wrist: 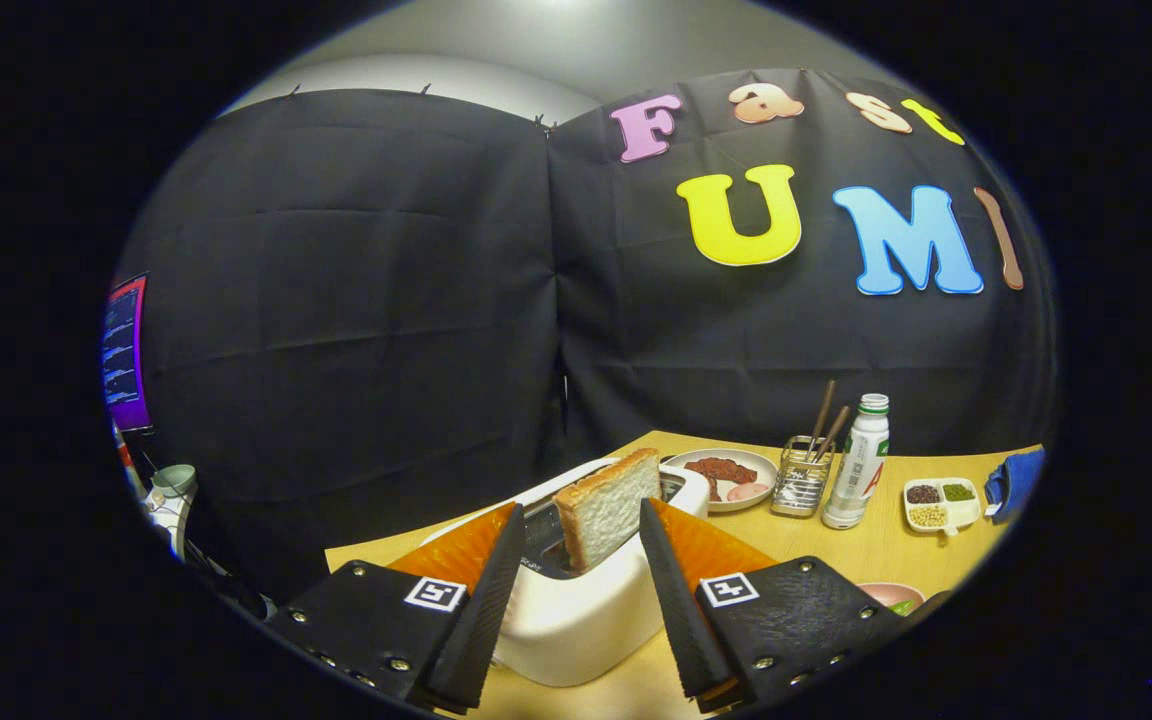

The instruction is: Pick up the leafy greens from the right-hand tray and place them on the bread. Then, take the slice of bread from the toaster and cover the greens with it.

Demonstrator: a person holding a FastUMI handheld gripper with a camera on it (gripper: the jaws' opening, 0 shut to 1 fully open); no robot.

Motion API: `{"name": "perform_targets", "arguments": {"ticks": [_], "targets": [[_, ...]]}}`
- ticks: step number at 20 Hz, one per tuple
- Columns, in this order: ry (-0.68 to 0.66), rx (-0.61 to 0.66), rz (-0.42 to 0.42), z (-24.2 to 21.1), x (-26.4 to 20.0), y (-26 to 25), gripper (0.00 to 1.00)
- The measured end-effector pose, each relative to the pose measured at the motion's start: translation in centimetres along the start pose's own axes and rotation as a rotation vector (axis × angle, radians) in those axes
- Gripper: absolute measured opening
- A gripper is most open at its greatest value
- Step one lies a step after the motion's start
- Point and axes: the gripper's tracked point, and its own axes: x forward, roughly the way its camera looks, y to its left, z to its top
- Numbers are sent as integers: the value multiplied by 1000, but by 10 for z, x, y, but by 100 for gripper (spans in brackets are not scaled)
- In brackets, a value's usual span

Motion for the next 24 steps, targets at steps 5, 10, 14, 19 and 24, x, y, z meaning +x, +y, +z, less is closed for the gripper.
{"name": "perform_targets", "arguments": {"ticks": [5,10,14,19,24], "targets": [[-7,26,-101,-6,31,-13,70],[-15,-51,-145,-12,41,-15,71],[-19,-47,-144,-15,43,-11,34],[-21,-25,-152,-13,41,-14,11],[-79,89,-89,14,25,-12,11]]}}
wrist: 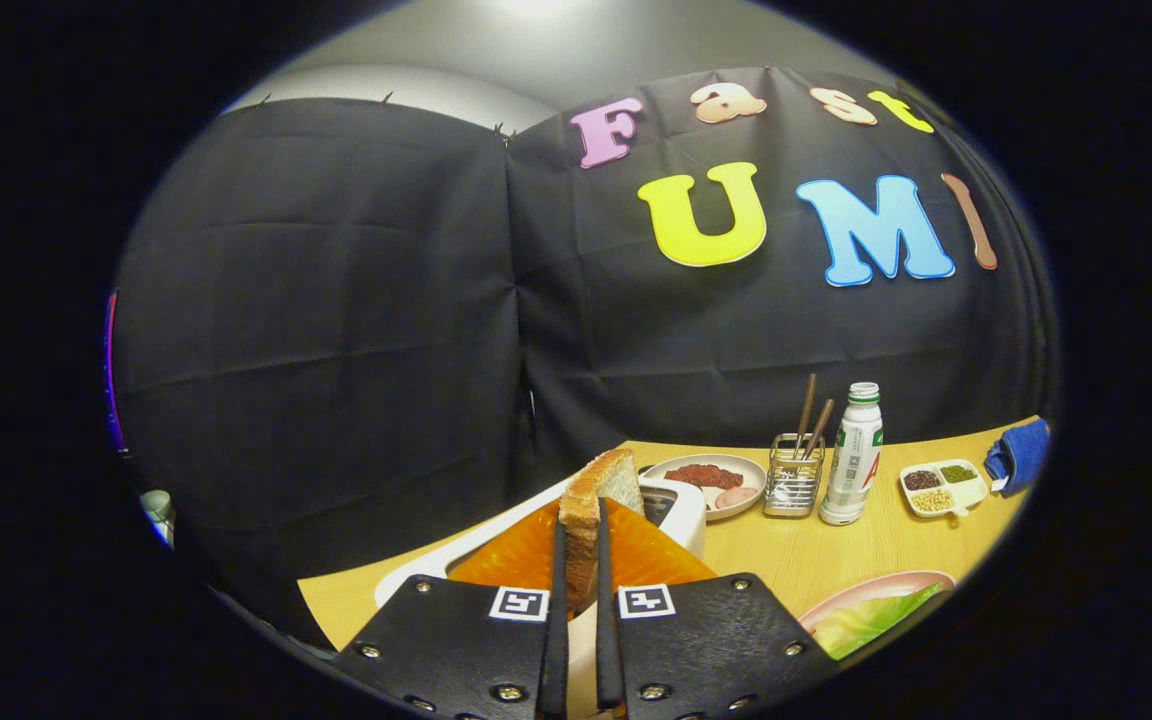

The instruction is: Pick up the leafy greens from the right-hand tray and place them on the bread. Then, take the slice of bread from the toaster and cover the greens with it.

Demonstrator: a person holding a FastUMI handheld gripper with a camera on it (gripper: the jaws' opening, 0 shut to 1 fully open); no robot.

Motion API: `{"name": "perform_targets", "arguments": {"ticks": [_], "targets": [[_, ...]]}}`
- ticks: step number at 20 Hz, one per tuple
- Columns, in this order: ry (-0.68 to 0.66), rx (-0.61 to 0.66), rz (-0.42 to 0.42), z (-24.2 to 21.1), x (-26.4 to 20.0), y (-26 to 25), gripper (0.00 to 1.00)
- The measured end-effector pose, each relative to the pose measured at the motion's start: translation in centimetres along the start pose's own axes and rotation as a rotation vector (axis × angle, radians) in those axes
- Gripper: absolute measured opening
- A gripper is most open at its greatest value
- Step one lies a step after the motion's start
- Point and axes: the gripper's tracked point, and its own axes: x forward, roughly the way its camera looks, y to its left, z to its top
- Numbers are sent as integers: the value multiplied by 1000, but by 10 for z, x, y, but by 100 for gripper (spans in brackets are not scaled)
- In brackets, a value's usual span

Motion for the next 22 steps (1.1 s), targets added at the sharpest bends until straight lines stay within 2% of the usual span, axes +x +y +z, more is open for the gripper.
{"name": "perform_targets", "arguments": {"ticks": [5,7,9,15,22], "targets": [[-78,74,21,42,-29,-10,11],[-81,124,54,48,-38,-13,11],[-78,131,39,50,-50,-28,11],[-89,92,-104,43,-81,-92,11],[-9,69,-303,-3,-119,-183,11]]}}
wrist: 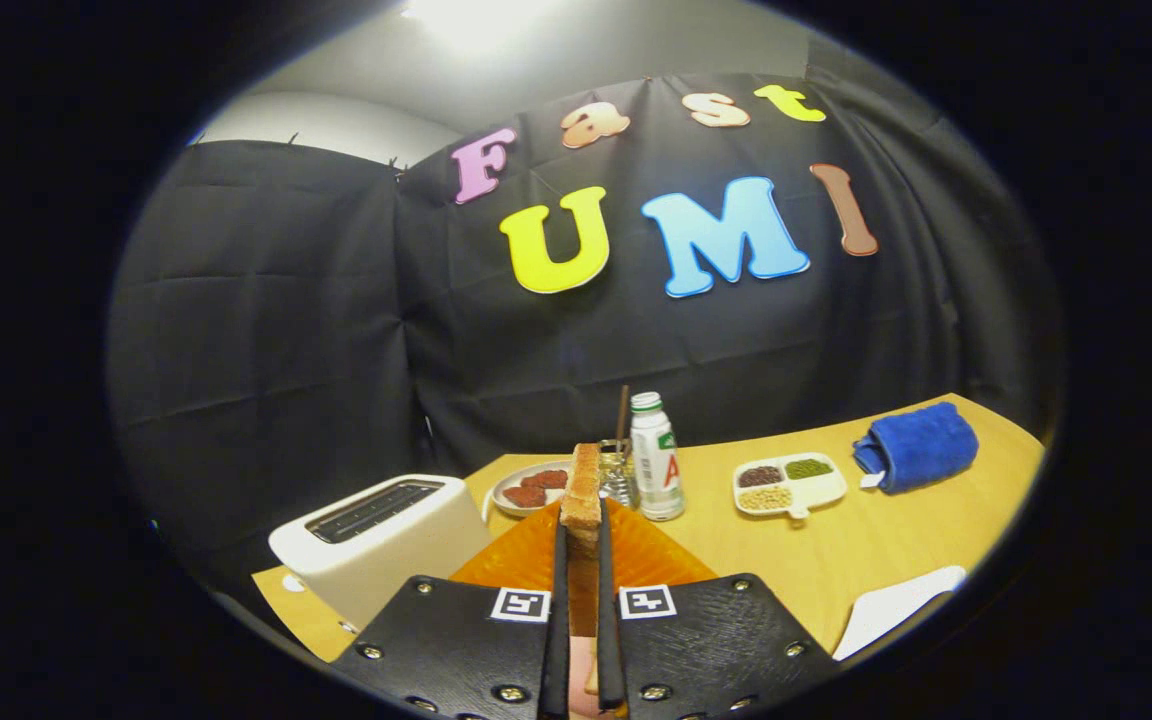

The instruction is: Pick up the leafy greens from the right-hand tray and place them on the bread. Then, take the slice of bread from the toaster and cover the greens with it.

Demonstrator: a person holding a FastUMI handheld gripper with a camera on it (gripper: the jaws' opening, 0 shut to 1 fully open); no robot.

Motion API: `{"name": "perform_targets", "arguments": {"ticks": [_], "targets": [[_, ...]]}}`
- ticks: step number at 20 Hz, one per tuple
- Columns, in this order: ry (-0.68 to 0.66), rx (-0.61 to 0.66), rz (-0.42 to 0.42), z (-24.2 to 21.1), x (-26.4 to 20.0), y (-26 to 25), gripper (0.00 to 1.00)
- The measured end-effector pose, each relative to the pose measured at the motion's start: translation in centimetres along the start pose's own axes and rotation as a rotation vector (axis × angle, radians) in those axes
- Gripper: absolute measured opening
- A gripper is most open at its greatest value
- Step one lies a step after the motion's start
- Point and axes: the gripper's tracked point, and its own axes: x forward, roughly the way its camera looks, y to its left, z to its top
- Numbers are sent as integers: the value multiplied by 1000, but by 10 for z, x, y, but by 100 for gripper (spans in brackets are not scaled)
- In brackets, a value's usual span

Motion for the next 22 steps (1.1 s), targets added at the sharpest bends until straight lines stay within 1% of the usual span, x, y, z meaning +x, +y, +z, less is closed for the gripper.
{"name": "perform_targets", "arguments": {"ticks": [3,7,10,14,17,20,22], "targets": [[22,-25,-70,-14,-8,-31,11],[12,-79,-164,-19,-21,-69,11],[13,-115,-201,-25,-28,-82,11],[36,-156,-200,-43,-29,-79,11],[67,-146,-169,-58,-28,-67,11],[66,-154,-151,-62,-26,-56,11],[81,-150,-122,-70,-24,-45,11]]}}
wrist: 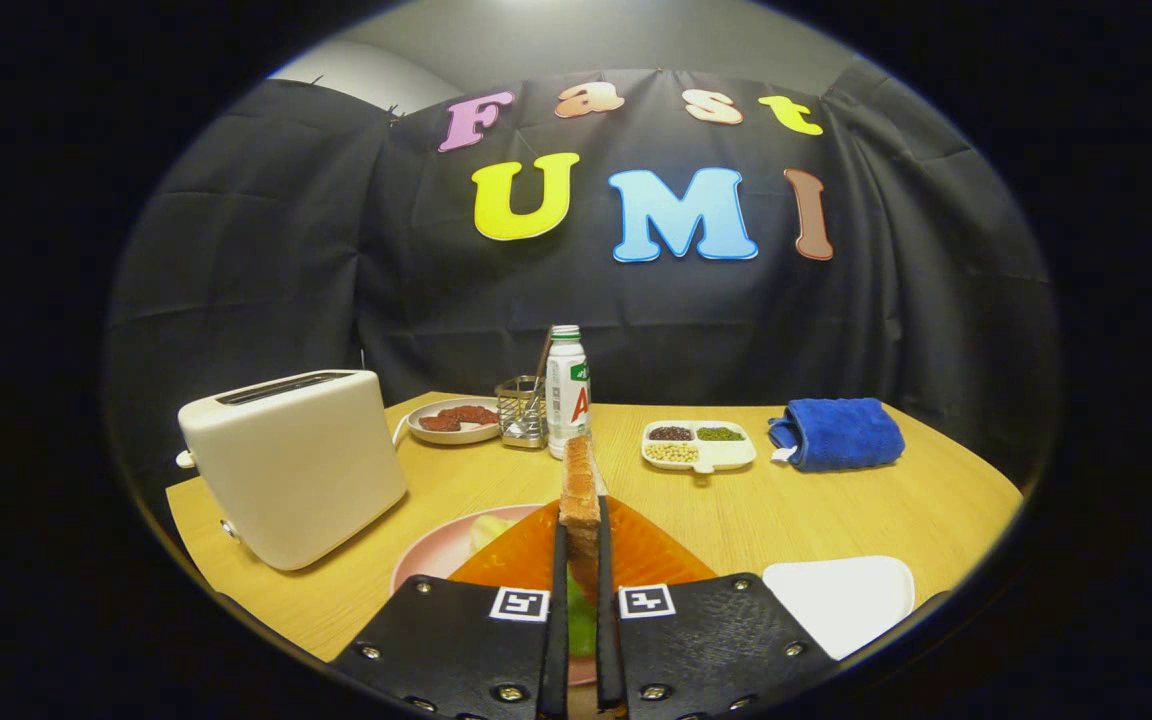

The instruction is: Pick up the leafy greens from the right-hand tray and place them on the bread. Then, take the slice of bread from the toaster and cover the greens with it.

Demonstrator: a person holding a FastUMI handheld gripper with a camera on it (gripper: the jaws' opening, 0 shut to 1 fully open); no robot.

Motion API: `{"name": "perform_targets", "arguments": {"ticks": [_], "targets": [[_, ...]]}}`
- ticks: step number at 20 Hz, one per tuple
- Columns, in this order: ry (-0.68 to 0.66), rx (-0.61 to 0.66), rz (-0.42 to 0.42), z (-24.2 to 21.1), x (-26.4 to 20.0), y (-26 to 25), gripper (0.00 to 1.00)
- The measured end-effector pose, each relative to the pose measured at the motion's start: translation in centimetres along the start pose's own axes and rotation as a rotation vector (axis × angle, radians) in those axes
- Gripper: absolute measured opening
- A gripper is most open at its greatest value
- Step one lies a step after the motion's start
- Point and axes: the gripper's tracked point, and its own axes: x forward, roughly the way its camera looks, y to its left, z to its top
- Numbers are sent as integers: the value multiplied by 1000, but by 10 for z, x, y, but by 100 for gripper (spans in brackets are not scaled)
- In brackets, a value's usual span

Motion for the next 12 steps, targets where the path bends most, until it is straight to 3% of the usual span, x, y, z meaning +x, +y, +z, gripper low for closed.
{"name": "perform_targets", "arguments": {"ticks": [7,12], "targets": [[93,3,89,-34,7,38,11],[130,8,83,-46,8,46,11]]}}
